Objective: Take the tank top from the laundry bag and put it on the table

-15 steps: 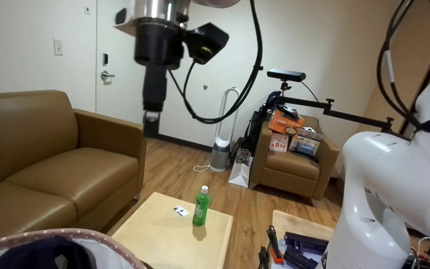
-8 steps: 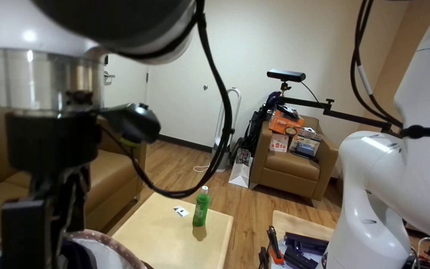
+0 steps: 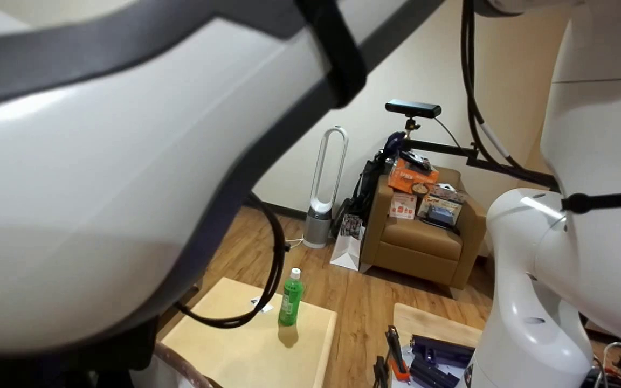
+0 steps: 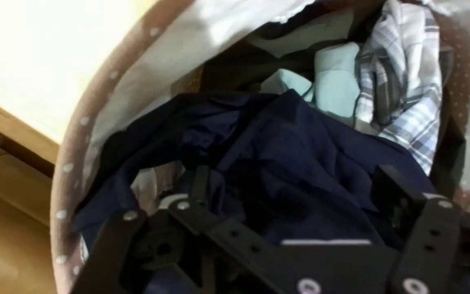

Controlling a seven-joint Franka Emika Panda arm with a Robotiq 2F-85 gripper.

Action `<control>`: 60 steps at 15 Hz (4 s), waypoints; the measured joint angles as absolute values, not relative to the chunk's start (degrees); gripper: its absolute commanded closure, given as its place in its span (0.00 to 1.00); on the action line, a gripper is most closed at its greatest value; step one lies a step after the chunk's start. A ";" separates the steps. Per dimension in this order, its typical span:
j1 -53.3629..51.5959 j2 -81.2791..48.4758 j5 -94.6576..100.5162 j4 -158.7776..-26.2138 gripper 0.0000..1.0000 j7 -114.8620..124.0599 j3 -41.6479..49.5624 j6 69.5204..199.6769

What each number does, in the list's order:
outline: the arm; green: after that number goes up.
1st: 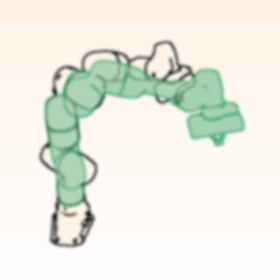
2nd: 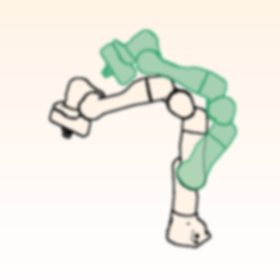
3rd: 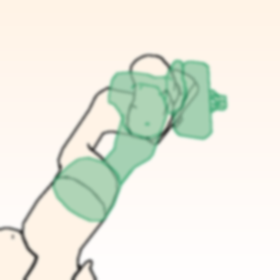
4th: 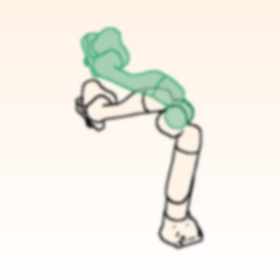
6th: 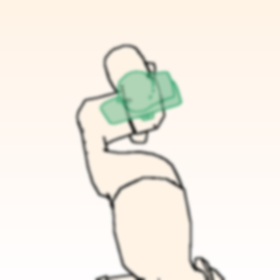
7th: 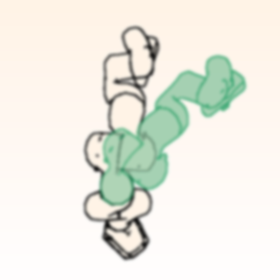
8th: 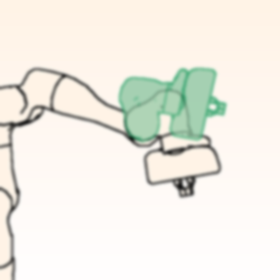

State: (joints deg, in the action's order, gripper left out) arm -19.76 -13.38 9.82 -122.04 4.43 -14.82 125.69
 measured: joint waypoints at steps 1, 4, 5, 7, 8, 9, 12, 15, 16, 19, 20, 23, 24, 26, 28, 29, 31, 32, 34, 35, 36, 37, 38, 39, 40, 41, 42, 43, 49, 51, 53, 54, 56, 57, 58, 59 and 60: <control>-20.03 -14.38 11.85 -121.59 0.00 5.18 -14.81 126.63; -20.95 -16.01 16.50 -121.21 0.00 6.00 -14.64 131.01; -21.31 -16.22 18.11 -121.22 0.00 6.33 -14.47 132.49; -22.08 -16.32 22.28 -121.40 0.00 6.40 -14.09 135.02; -22.37 -16.32 24.48 -121.57 0.00 6.40 -13.99 136.04; -22.66 -16.34 26.40 -121.71 0.00 6.32 -13.89 136.75; -22.34 -17.54 26.48 -121.80 0.00 -0.77 -14.17 140.11; -20.28 -20.78 23.76 -121.64 0.33 -11.79 -14.71 144.35; -19.31 -21.98 22.39 -121.44 0.40 -15.85 -15.14 145.09; -16.35 -24.90 18.83 -120.05 0.61 -25.88 -16.80 145.16; -15.54 -25.48 18.02 -119.58 0.67 -28.24 -17.24 145.03; -13.44 -25.83 15.43 -118.68 0.85 -33.14 -18.70 143.34; -12.69 -25.66 14.07 -118.45 0.92 -34.70 -19.36 142.28; -11.26 -24.91 10.55 -117.92 0.95 -37.80 -20.74 139.40; -10.10 -23.09 6.66 -117.75 0.97 -40.03 -21.80 135.89; -9.75 -21.78 4.62 -117.75 0.94 -40.60 -22.06 134.10; -9.46 -18.79 0.96 -117.78 0.94 -40.78 -22.09 130.35; -9.32 -17.10 -0.69 -117.89 0.94 -40.78 -22.06 128.64; -9.22 -13.49 -3.31 -118.23 0.94 -40.70 -21.60 125.59; -9.22 -11.62 -4.24 -118.56 0.94 -40.47 -21.23 124.42; -9.25 -9.61 -4.79 -119.04 0.94 -39.74 -20.77 123.44; -9.30 -7.57 -5.01 -119.65 0.94 -38.53 -20.24 122.68; -9.40 -5.46 -5.01 -120.30 0.94 -36.55 -19.65 121.88; -9.52 -3.34 -5.01 -121.00 0.94 -34.26 -19.01 121.03; -9.68 -1.12 -5.01 -121.75 0.94 -31.67 -18.32 119.99; -9.86 1.13 -5.01 -122.49 0.94 -29.06 -17.59 118.77; -9.99 3.39 -5.01 -123.24 0.94 -26.49 -16.93 117.61; -10.03 5.68 -5.01 -124.04 0.94 -23.94 -16.31 116.48; -10.03 18.31 -4.95 -128.15 0.94 -8.89 -12.96 109.21; -9.90 21.02 -4.95 -129.23 0.94 -4.37 -11.73 106.66; -9.60 22.74 -4.95 -130.35 0.94 -1.15 -10.00 104.54; -9.24 23.35 -5.00 -131.03 0.94 0.02 -9.08 103.90; -8.36 24.14 -5.20 -132.73 0.94 1.33 -7.04 103.57; -7.86 24.29 -5.42 -133.64 0.94 1.71 -6.04 103.57; -7.26 24.30 -5.67 -134.49 0.94 2.17 -5.16 103.59; -6.65 24.28 -6.05 -135.32 0.94 2.64 -4.38 103.65; -5.97 24.21 -6.48 -136.15 0.94 3.19 -3.65 103.71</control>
State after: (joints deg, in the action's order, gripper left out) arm -5.97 24.21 -6.48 -136.15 3.19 -3.65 103.71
